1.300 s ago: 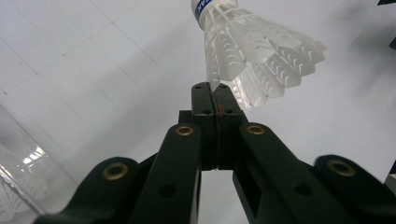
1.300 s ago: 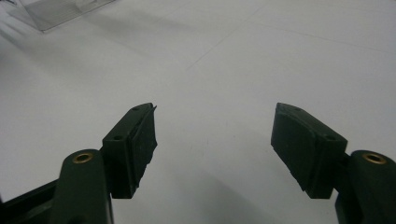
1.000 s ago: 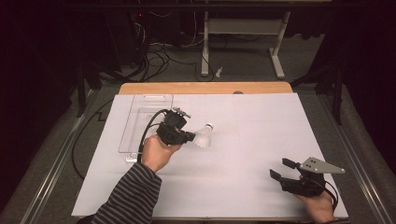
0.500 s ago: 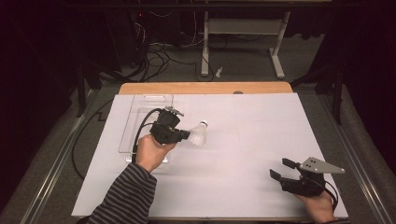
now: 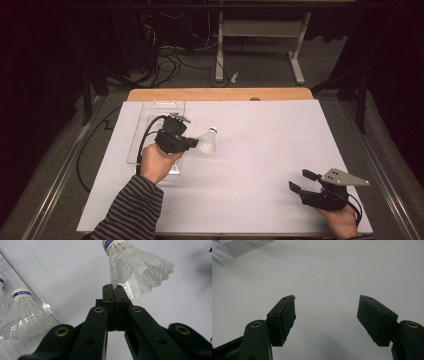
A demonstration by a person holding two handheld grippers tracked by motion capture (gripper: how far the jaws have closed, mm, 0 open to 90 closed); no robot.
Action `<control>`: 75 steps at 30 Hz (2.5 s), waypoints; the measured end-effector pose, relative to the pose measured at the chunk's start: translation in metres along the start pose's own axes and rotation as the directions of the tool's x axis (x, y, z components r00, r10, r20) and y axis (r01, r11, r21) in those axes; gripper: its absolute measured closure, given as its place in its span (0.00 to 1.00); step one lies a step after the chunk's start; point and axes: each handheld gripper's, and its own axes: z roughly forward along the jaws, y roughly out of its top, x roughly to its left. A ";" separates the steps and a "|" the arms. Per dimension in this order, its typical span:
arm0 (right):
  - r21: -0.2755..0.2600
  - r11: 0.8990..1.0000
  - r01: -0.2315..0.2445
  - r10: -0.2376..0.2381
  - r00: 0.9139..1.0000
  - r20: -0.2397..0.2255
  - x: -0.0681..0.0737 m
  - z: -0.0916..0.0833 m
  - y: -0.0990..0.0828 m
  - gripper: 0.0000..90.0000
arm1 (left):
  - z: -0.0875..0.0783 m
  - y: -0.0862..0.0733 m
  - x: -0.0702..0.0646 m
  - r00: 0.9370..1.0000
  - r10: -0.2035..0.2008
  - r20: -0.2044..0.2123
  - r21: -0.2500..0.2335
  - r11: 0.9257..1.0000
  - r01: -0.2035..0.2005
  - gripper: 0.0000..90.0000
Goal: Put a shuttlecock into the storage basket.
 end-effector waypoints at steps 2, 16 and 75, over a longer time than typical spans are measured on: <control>0.001 1.000 0.000 0.000 1.000 0.000 0.000 0.000 0.000 0.35 | -0.002 -0.001 0.001 1.000 0.002 -0.001 0.000 1.000 -0.002 1.00; 0.002 1.000 0.000 0.000 1.000 0.000 0.000 0.000 0.000 0.35 | -0.010 -0.006 0.008 1.000 -0.020 -0.012 -0.014 1.000 0.020 1.00; 0.003 1.000 0.001 -0.001 1.000 0.003 0.000 0.000 0.000 0.35 | -0.044 -0.039 0.041 0.990 -0.123 -0.074 -0.071 0.991 0.117 1.00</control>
